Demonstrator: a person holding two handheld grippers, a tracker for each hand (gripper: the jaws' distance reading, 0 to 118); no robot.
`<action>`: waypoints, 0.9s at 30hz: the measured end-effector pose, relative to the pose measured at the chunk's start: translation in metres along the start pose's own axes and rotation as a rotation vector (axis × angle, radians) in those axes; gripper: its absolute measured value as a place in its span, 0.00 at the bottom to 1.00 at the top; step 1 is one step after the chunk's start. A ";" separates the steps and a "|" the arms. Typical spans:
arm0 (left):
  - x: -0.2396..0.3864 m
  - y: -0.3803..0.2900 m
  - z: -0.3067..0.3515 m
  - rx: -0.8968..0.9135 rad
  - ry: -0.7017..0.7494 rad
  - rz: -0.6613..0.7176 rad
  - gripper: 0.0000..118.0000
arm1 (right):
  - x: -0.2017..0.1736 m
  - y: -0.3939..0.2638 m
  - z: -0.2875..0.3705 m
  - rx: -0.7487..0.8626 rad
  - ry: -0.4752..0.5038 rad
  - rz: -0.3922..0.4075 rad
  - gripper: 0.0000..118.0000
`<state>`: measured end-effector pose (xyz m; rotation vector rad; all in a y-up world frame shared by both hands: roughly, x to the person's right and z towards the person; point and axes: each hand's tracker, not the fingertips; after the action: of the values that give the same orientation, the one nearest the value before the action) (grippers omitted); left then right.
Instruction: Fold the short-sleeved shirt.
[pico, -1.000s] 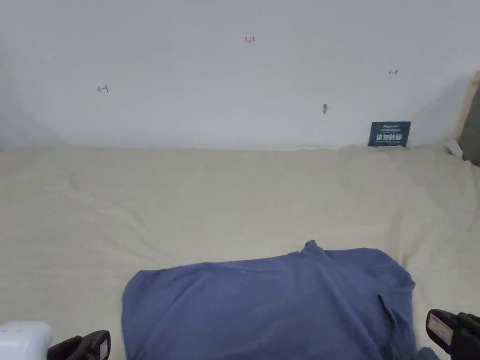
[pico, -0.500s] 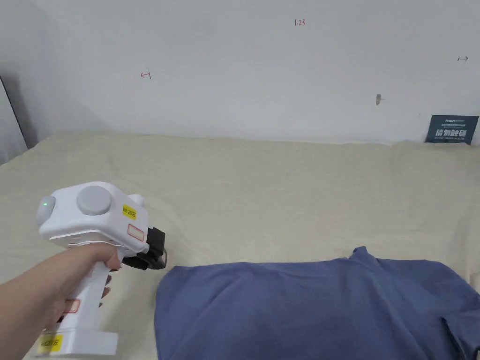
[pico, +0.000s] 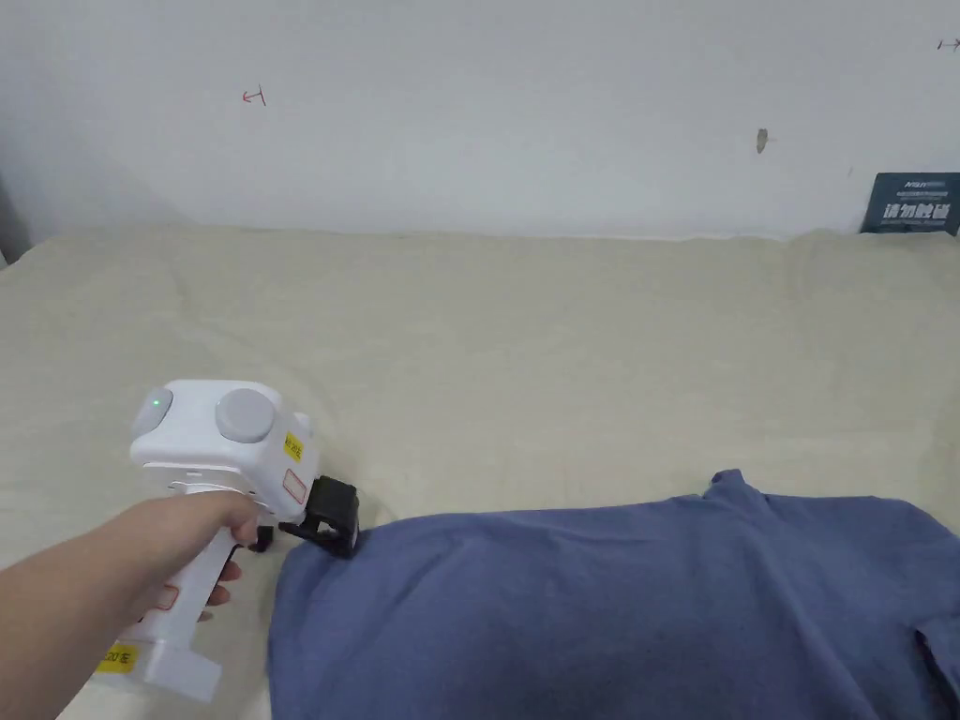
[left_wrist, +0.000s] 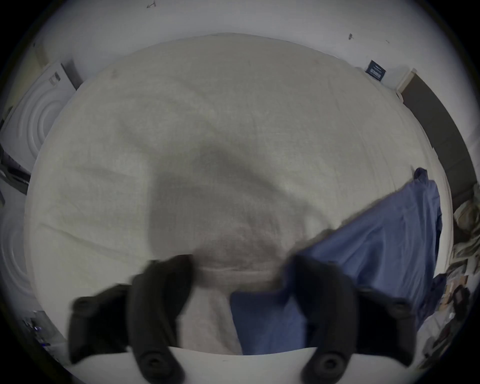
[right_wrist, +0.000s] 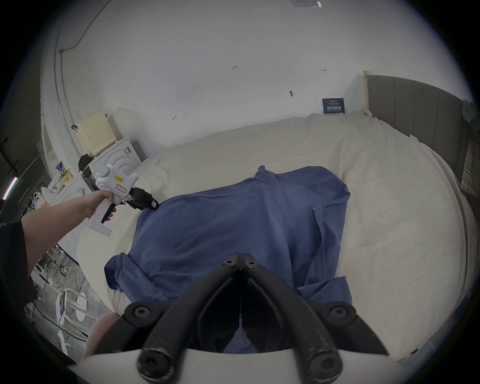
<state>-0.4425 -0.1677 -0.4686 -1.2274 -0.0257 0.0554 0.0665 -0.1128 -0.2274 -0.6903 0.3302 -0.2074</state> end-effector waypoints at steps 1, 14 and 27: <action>0.003 0.003 0.002 0.015 0.039 -0.040 0.38 | 0.001 0.000 -0.001 -0.002 0.003 -0.006 0.00; 0.012 -0.009 0.041 0.135 -0.015 -0.140 0.02 | 0.068 0.125 -0.023 0.131 -0.072 -0.011 0.00; 0.012 -0.025 0.031 0.134 -0.057 -0.108 0.02 | 0.164 0.191 -0.216 -0.457 -0.316 -0.182 0.89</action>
<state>-0.4315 -0.1462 -0.4343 -1.0882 -0.1362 -0.0025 0.1547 -0.1438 -0.5455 -1.1905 0.0065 -0.1932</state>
